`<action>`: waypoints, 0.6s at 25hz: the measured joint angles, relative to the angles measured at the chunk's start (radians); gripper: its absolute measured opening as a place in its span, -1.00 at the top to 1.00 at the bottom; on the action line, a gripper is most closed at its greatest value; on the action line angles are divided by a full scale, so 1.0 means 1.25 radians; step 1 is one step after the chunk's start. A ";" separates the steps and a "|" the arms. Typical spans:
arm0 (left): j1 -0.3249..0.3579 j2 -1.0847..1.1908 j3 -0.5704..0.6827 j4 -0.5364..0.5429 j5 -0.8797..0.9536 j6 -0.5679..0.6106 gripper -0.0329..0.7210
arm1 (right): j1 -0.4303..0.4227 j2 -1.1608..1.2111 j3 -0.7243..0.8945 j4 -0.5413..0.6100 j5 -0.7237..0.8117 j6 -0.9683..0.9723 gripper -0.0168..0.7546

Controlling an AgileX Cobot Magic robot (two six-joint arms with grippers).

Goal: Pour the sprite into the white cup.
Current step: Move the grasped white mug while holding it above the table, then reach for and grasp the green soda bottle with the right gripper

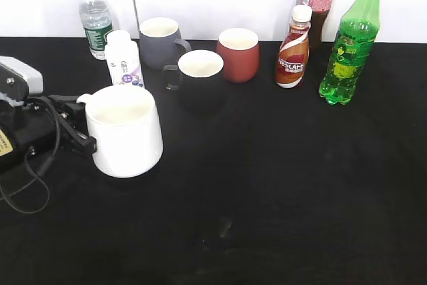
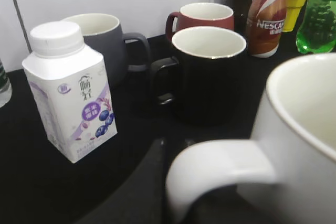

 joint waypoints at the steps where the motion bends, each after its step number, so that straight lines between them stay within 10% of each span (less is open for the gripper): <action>1: 0.000 0.000 0.000 0.000 -0.001 0.000 0.77 | 0.000 0.111 0.008 -0.033 -0.163 0.005 -0.51; 6: 0.000 0.000 0.000 -0.003 0.000 0.000 0.77 | 0.062 0.653 -0.054 -0.113 -0.613 0.044 -0.51; 15: 0.000 0.000 0.000 -0.003 0.000 0.000 0.77 | 0.116 1.017 -0.398 0.001 -0.621 0.041 -0.77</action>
